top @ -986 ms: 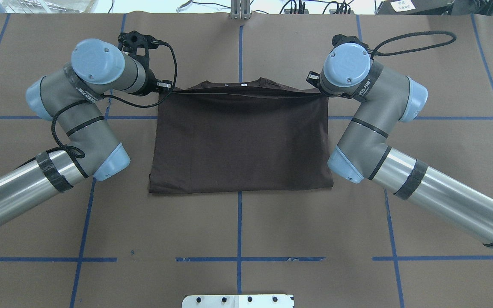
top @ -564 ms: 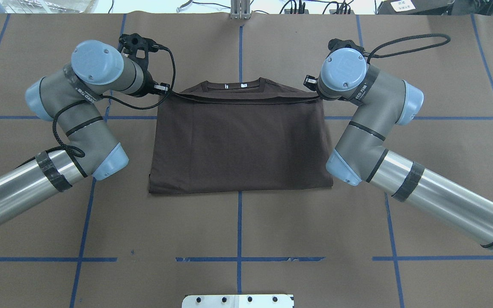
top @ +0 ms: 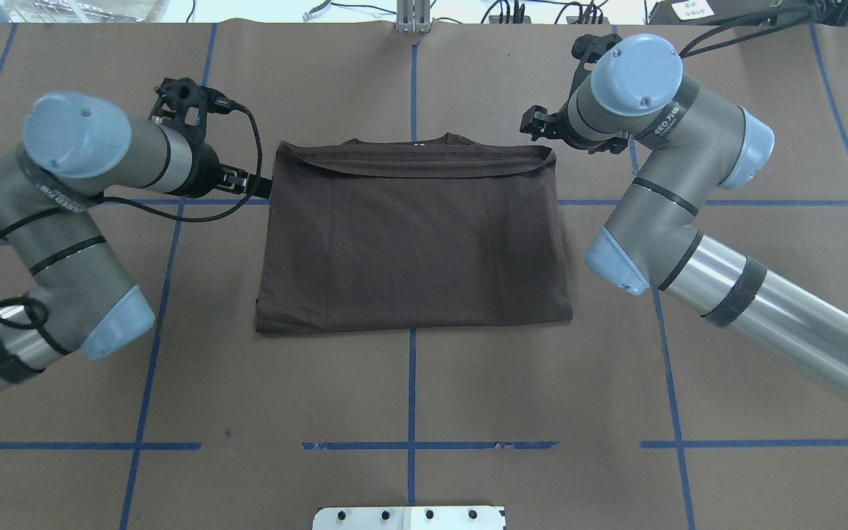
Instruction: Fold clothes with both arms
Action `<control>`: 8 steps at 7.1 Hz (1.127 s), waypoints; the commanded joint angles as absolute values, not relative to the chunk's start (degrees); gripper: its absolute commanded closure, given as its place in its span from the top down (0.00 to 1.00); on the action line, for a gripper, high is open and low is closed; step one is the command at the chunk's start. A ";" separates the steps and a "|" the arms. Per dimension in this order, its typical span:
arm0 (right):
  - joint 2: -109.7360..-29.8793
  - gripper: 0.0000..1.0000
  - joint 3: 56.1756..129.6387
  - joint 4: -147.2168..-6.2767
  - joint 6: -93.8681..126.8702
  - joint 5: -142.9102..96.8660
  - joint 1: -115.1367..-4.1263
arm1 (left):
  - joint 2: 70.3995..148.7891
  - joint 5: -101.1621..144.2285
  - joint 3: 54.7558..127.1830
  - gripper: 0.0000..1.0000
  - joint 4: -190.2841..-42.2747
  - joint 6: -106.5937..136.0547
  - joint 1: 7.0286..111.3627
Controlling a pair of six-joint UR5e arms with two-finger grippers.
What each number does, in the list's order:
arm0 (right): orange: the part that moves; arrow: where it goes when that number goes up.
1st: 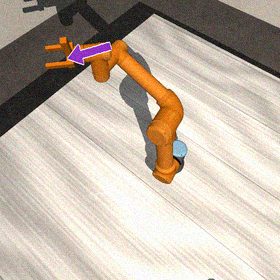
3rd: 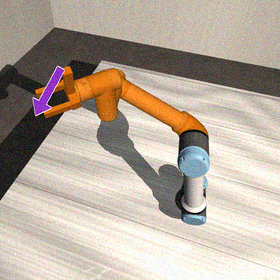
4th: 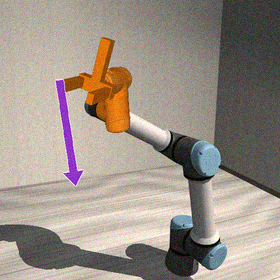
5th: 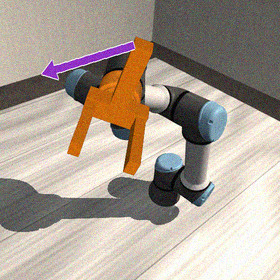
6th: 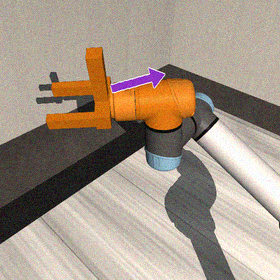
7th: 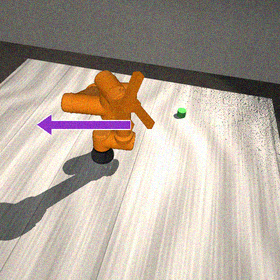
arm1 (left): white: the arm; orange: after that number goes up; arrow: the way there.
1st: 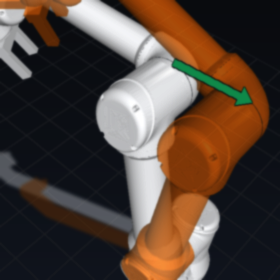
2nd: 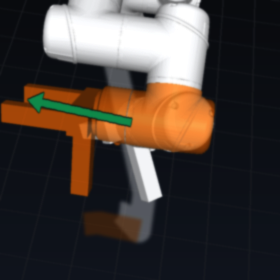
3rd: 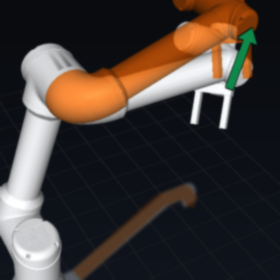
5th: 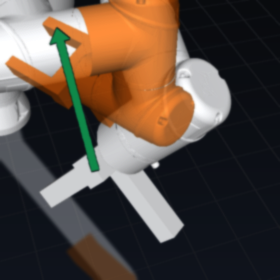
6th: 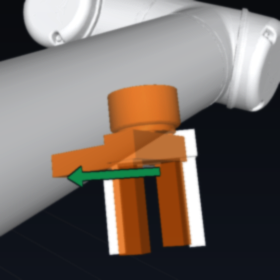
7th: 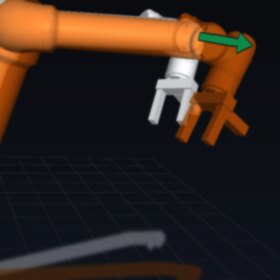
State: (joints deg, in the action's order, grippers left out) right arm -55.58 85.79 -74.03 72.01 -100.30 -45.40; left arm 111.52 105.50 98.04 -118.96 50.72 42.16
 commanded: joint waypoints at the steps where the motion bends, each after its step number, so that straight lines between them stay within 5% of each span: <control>1: -56.77 1.00 87.62 -74.00 71.72 -100.72 -45.62 | 103.04 102.95 104.50 0.48 -124.06 64.54 35.11; 8: -57.74 1.00 87.98 -74.00 71.72 -100.46 -45.53 | 102.22 97.47 103.01 0.45 -125.60 72.51 25.66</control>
